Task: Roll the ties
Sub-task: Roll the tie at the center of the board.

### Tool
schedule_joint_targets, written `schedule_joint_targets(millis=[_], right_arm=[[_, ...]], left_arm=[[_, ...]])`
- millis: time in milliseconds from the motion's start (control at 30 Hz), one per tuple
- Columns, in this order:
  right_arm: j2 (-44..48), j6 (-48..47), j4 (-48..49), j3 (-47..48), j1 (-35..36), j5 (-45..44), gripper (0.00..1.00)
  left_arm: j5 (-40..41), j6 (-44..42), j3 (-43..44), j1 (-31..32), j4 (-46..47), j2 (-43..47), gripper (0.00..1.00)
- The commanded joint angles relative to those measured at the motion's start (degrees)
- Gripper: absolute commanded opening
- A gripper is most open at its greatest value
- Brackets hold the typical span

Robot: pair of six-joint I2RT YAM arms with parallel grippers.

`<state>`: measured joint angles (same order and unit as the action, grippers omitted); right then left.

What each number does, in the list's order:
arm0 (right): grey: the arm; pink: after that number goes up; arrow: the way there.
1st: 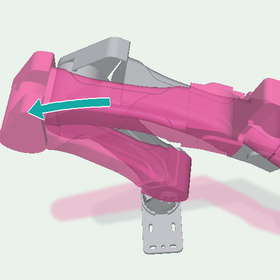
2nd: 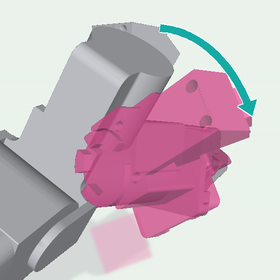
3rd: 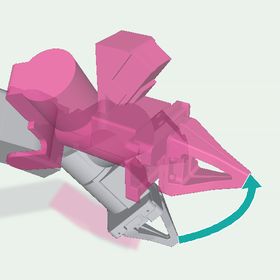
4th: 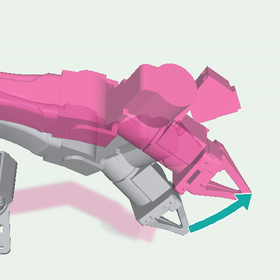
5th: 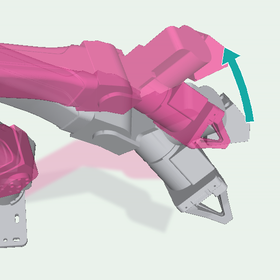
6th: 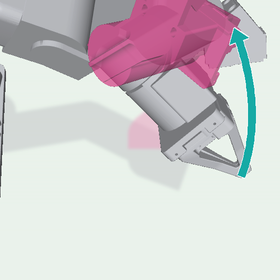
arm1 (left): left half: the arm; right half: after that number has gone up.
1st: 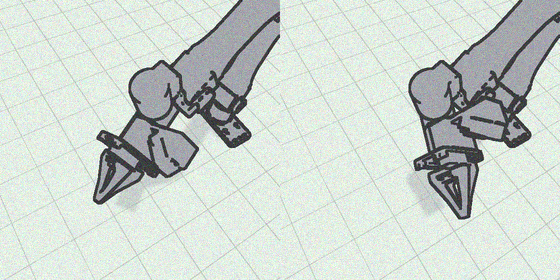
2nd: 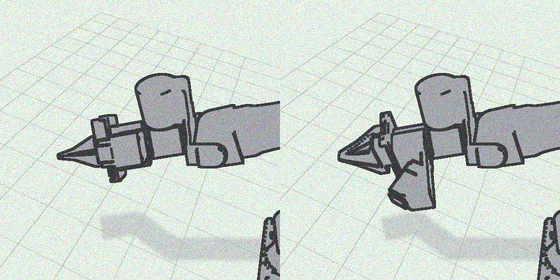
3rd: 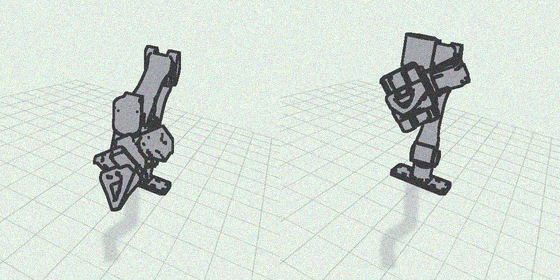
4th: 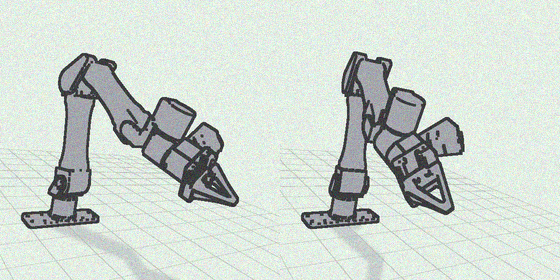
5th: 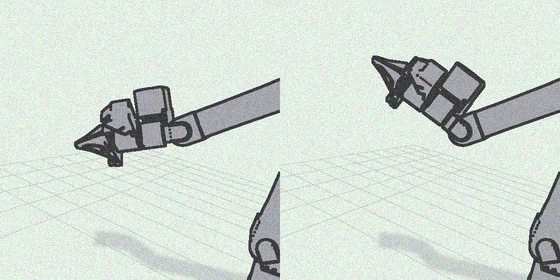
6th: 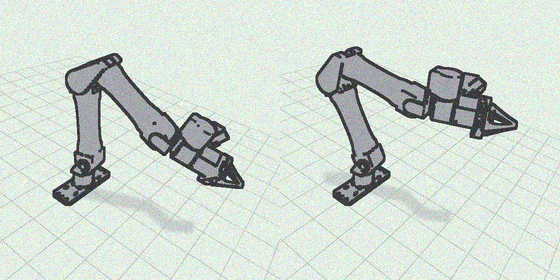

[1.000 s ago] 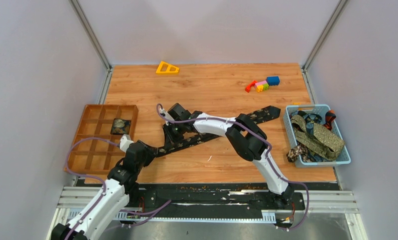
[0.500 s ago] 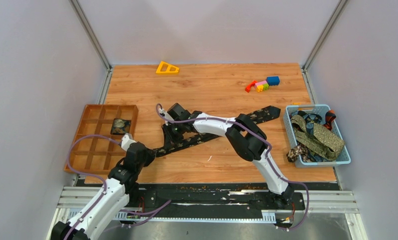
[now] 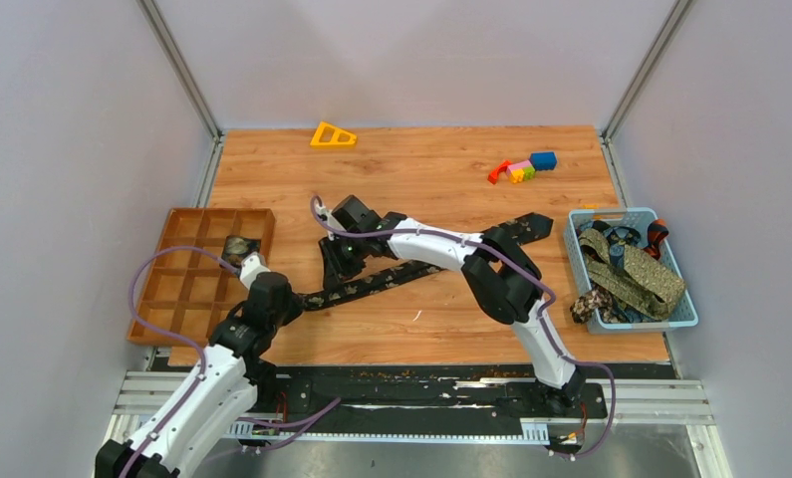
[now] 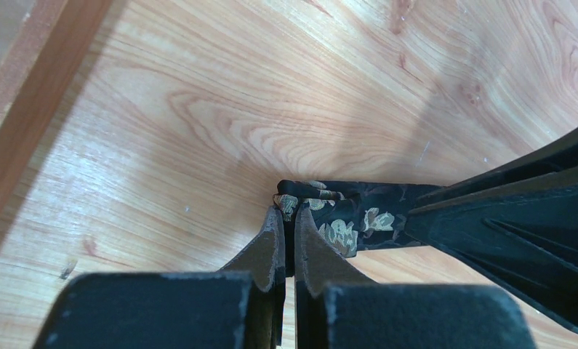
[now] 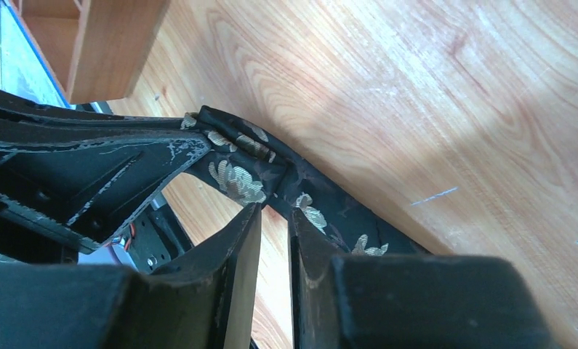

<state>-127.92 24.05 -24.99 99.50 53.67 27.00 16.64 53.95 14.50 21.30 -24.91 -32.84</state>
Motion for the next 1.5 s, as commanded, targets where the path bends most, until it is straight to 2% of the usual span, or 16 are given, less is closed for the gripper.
schedule_joint_targets(millis=[0, 500, 900, 1467], right_arm=[[2.70, 1.43, 1.18, 2.53, 1.37, -0.68, 0.20], [-4.12, 3.18, 1.61, 7.00, 3.63, -0.64, 0.08], [-5.29, 4.15, 3.95, 5.38, 3.70, 0.88, 0.05], [-4.02, 4.87, 6.83, 2.23, 3.56, 2.39, 0.04]], left_arm=[[2.15, -3.48, 4.03, -0.12, -2.09, -1.30, 0.00], [1.73, -4.82, 7.65, -0.12, -4.12, -3.40, 0.00], [-0.25, -4.85, 10.21, -0.12, -4.46, -4.50, 0.00], [-8.93, -10.17, 13.99, 0.59, 1.68, -15.21, 0.00]])
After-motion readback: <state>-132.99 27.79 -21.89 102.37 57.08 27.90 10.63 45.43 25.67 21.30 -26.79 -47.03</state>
